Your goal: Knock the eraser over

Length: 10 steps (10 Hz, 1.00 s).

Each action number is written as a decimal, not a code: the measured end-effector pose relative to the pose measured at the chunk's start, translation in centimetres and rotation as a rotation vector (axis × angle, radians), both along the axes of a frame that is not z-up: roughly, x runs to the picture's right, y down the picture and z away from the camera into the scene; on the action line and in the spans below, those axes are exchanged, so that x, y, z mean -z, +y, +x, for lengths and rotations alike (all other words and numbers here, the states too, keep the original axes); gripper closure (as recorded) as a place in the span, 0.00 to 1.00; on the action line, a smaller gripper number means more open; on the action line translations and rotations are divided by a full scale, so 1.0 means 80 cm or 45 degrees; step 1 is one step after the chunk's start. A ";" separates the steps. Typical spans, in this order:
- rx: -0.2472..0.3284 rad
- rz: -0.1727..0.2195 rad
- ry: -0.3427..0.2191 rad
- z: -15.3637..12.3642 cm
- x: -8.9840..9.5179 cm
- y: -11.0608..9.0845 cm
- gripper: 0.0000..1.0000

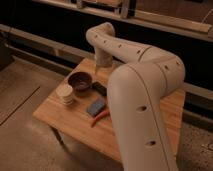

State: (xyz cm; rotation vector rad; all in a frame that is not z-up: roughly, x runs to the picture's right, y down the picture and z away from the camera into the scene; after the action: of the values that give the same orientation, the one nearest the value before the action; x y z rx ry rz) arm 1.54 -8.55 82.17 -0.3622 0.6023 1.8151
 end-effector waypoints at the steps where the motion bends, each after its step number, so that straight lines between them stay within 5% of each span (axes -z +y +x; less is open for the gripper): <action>1: -0.012 0.008 0.002 0.000 0.002 0.000 0.35; 10: -0.011 0.008 -0.004 -0.004 0.002 0.000 0.35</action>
State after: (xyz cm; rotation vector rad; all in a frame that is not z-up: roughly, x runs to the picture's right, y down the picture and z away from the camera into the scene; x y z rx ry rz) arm 1.24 -8.58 82.04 -0.3640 0.5932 1.8237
